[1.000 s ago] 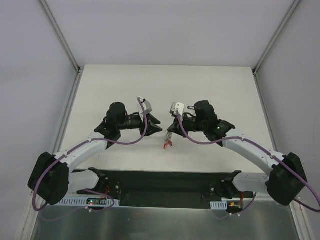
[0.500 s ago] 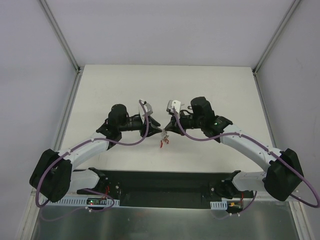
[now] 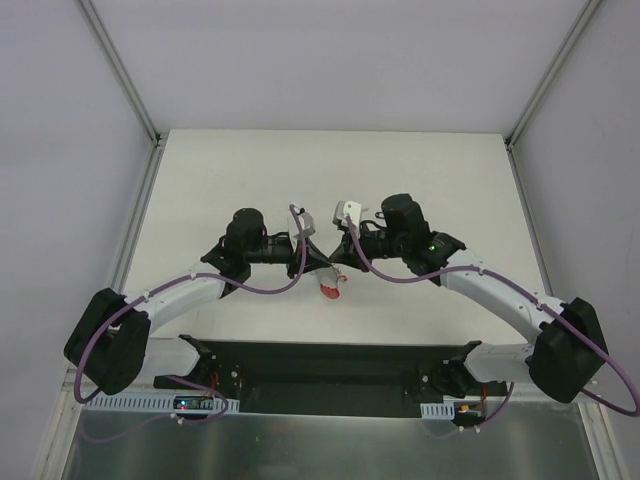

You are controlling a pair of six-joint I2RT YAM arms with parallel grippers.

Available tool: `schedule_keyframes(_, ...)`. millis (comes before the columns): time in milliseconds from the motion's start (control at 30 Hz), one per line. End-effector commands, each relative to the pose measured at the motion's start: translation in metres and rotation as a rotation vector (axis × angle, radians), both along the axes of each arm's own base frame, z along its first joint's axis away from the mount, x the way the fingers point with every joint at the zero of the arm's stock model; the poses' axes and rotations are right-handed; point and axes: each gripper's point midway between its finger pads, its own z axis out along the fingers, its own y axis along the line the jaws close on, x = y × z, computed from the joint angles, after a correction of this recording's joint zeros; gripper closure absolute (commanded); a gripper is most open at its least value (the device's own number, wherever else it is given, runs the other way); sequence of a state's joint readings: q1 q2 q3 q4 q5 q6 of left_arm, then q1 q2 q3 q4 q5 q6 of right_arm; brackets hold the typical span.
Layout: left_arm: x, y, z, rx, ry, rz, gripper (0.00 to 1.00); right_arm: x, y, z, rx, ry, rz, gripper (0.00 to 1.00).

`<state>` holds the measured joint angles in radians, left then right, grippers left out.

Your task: Put the keys on the keyring

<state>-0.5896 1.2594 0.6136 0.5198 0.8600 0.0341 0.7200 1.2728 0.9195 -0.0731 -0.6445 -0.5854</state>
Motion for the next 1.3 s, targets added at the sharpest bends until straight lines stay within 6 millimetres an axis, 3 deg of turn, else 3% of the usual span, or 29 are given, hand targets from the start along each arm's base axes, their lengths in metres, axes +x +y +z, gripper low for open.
schedule_keyframes(0,0.003,-0.009,0.024,-0.053,-0.099,-0.039,1.00,-0.005,0.007,0.041,0.098,-0.085,0.050,0.99)
schedule_keyframes(100,0.006,-0.006,0.025,-0.049,-0.120,-0.007,1.00,-0.005,0.005,0.042,0.097,-0.074,0.026,0.99)
schedule_keyframes(200,0.005,0.000,0.028,-0.036,-0.145,0.015,1.00,-0.001,-0.002,0.043,0.094,-0.061,-0.042,0.80)
schedule_keyframes(233,0.007,0.001,0.028,-0.028,-0.150,0.033,1.00,0.000,-0.004,0.045,0.093,-0.060,-0.060,0.67)
schedule_keyframes(333,0.008,0.008,0.026,0.009,-0.157,0.061,1.00,0.006,-0.013,0.048,0.081,-0.055,-0.144,0.54)
schedule_keyframes(633,0.005,0.015,0.025,0.088,-0.195,0.091,1.00,0.009,-0.019,0.039,0.033,-0.050,-0.180,0.54)
schedule_keyframes(1000,0.001,0.013,0.029,0.156,-0.230,0.082,1.00,-0.001,0.002,0.023,0.006,-0.081,-0.058,0.55)
schedule_keyframes(1267,-0.005,0.010,0.034,0.163,-0.221,0.064,1.00,0.002,0.014,0.023,0.022,-0.103,-0.016,0.60)
